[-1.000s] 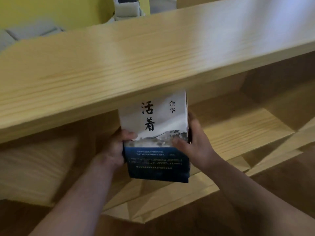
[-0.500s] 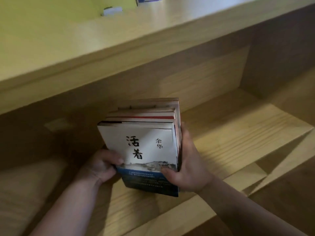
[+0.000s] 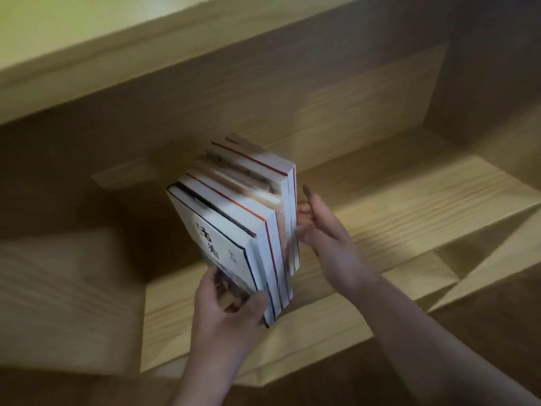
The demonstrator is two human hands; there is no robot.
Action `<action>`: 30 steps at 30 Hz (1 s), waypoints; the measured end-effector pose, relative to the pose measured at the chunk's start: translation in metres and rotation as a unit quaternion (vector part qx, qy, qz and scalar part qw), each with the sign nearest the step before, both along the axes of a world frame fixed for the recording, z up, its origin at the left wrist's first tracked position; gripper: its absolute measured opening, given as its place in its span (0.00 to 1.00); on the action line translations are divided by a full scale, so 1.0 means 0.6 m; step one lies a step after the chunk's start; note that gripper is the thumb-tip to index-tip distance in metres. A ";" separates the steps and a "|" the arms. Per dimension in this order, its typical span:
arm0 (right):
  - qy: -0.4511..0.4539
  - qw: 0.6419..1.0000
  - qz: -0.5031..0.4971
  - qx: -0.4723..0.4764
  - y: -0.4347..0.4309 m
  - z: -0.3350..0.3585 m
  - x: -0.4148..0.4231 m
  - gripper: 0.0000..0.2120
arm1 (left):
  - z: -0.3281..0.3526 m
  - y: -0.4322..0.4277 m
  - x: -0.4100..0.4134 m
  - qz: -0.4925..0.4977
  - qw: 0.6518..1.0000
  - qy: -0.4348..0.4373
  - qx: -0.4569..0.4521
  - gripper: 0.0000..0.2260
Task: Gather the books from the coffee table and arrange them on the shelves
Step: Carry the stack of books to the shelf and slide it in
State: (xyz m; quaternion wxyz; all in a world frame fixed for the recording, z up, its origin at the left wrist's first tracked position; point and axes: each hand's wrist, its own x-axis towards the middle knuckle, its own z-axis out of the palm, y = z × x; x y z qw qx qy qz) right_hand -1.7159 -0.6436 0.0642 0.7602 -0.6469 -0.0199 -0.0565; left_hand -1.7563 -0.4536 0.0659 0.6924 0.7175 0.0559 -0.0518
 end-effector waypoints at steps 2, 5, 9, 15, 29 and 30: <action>0.038 0.993 0.052 -0.095 -0.004 0.019 0.018 0.24 | 0.001 -0.004 -0.009 -0.030 0.999 -0.011 0.040 0.44; 0.073 0.974 0.140 -0.164 0.005 0.029 0.034 0.19 | 0.003 -0.012 -0.012 -0.029 0.995 -0.059 0.074 0.39; 0.062 0.972 0.171 -0.146 0.014 0.016 0.041 0.23 | 0.005 -0.013 -0.005 -0.019 0.986 -0.137 0.093 0.12; 0.042 0.966 0.151 -0.205 0.057 0.019 0.054 0.21 | 0.003 0.085 0.055 0.019 0.990 0.004 0.139 0.24; -0.004 0.949 0.172 -0.262 0.181 0.003 0.148 0.39 | 0.009 0.164 0.116 0.175 0.971 -0.030 0.157 0.28; -0.007 0.948 0.178 -0.262 0.182 0.002 0.152 0.38 | 0.003 0.160 0.107 0.197 0.965 -0.042 0.167 0.27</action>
